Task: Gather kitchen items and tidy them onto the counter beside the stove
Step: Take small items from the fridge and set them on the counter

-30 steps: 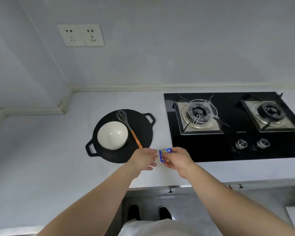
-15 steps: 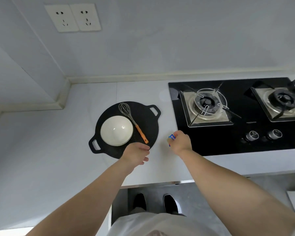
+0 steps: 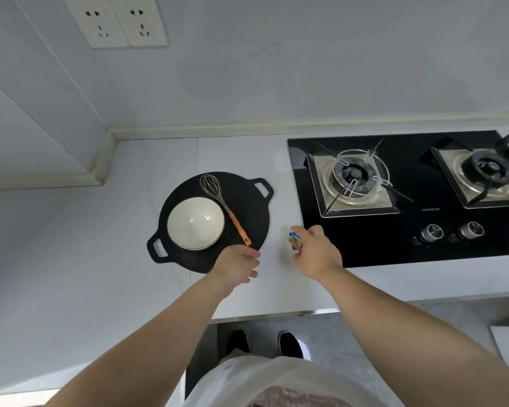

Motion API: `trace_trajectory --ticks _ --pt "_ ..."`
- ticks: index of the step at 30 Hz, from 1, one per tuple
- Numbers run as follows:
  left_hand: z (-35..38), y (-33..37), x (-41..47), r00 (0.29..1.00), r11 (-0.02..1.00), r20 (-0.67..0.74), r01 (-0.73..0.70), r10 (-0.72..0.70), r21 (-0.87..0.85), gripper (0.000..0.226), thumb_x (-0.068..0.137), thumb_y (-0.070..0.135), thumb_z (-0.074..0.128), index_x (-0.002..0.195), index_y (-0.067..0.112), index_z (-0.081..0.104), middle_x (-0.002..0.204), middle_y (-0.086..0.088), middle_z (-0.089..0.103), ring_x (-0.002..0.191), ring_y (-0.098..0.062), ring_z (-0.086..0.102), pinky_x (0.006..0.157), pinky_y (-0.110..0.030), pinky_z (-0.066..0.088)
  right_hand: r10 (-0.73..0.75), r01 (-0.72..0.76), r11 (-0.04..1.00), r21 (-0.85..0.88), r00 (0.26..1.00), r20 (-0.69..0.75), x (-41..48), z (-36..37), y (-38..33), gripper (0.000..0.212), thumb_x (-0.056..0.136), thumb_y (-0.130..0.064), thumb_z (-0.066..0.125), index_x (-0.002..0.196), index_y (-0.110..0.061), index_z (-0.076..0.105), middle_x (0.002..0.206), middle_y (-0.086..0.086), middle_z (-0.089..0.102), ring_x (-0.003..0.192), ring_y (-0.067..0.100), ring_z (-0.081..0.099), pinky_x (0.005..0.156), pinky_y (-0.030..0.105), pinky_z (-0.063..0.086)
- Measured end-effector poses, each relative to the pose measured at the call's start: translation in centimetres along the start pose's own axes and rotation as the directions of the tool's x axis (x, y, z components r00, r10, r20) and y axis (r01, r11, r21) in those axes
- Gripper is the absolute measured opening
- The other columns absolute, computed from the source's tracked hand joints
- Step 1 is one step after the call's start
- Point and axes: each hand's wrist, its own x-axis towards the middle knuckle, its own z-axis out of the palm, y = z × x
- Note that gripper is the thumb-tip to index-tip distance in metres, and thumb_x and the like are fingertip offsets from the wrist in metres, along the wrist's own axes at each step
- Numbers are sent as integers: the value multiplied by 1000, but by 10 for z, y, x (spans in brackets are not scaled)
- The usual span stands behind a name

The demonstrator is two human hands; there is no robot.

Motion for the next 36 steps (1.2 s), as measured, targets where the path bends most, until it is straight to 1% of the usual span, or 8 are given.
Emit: trace_trajectory --ticks 11,16,19,22,26,30,32,36 --pt "-1 0 1 1000 1000 -26 -4 4 7 27 93 -2 54 118 3 65 120 -18 67 110 -33 66 88 -40 57 17 -16 1000 22 999 -31 5 -2 9 45 89 -23 60 132 -32 49 112 3 46 82 23 51 65 31 48" --pt "-2 3 -1 999 996 30 37 -40 77 38 100 -3 49 137 3 54 131 -16 62 117 -32 63 84 -28 57 69 -62 992 107 996 -60 9 -8 12 52 87 -16 64 134 -31 48 115 5 46 89 25 56 65 31 45" --pt "-1 4 -1 998 995 39 45 -48 89 39 100 -4 48 138 2 52 132 -17 61 119 -34 62 92 -33 54 143 -123 978 168 983 -112 8 -11 20 53 86 -13 65 134 -29 48 118 7 47 87 24 54 65 32 44" --pt "0 4 -1 998 996 14 56 -57 67 37 99 -4 50 135 2 56 129 -16 63 114 -32 65 75 -24 57 228 -192 957 218 962 -149 4 -13 27 54 86 -9 64 134 -26 48 120 9 45 81 23 49 62 31 42" --pt "1 5 3 998 994 -11 62 -62 85 38 98 -1 54 135 6 57 120 -9 65 111 -27 67 69 -21 56 221 -182 956 230 962 -158 1 -11 28 52 86 -7 62 132 -25 49 119 9 44 78 24 50 61 30 40" --pt "1 4 7 998 983 41 44 -52 177 41 100 -2 49 141 6 50 133 -13 60 122 -31 60 98 -33 53 179 -142 957 252 975 -134 4 -8 25 52 86 -9 63 132 -28 50 119 8 44 76 22 52 57 28 42" --pt "0 3 8 998 986 34 43 -49 160 41 100 -3 50 140 5 51 132 -13 61 119 -31 62 95 -33 53 148 -115 960 257 983 -112 6 -8 23 50 87 -11 63 131 -30 50 117 7 45 77 22 55 53 28 43" --pt "-1 2 9 999 990 19 46 -49 134 38 99 -2 53 136 5 55 125 -11 65 113 -29 66 82 -28 56 116 -97 963 251 991 -61 11 -7 17 45 86 -18 67 126 -30 53 116 4 45 85 26 60 71 39 57"
